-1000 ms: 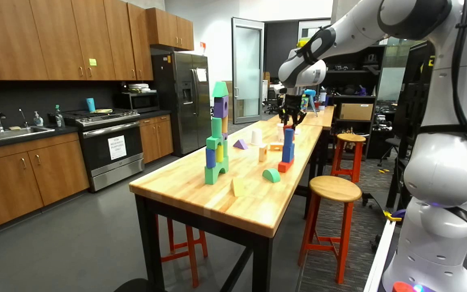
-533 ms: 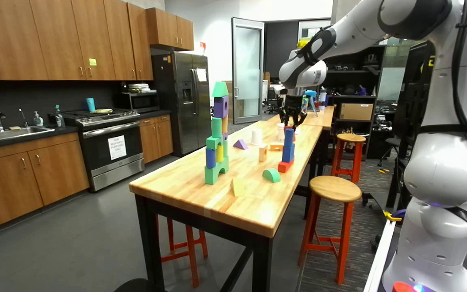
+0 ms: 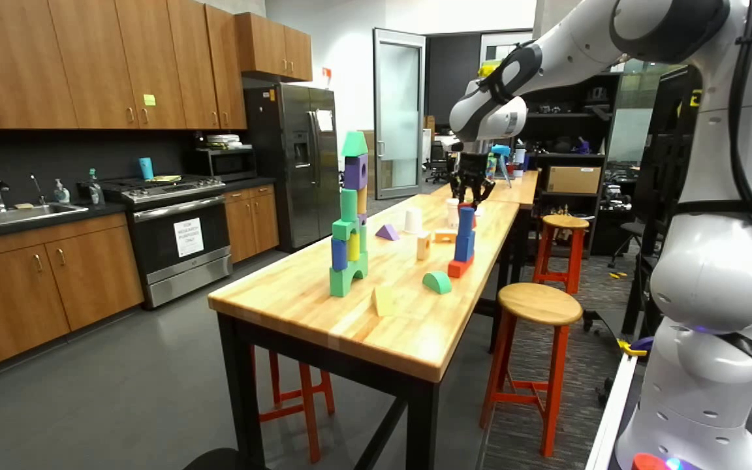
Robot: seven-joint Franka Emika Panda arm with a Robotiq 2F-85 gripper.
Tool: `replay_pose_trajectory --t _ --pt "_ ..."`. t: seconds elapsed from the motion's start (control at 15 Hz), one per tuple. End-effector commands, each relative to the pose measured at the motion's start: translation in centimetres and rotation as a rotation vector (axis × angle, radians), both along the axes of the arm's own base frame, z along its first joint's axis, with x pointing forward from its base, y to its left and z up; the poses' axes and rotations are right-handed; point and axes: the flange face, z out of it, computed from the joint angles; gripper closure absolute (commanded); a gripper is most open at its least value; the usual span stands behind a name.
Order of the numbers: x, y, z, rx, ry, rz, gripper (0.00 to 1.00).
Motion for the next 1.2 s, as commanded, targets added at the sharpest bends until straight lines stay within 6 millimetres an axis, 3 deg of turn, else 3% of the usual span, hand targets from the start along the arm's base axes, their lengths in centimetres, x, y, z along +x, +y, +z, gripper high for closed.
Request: replay_pose_trajectory --t 0.0,1.13 --pt "-1.0 0.46 0.68 -0.004 0.004 -0.006 0.81" --pt "-1.43 0.9 1.1 -0.004 0.0 -0.006 0.81"
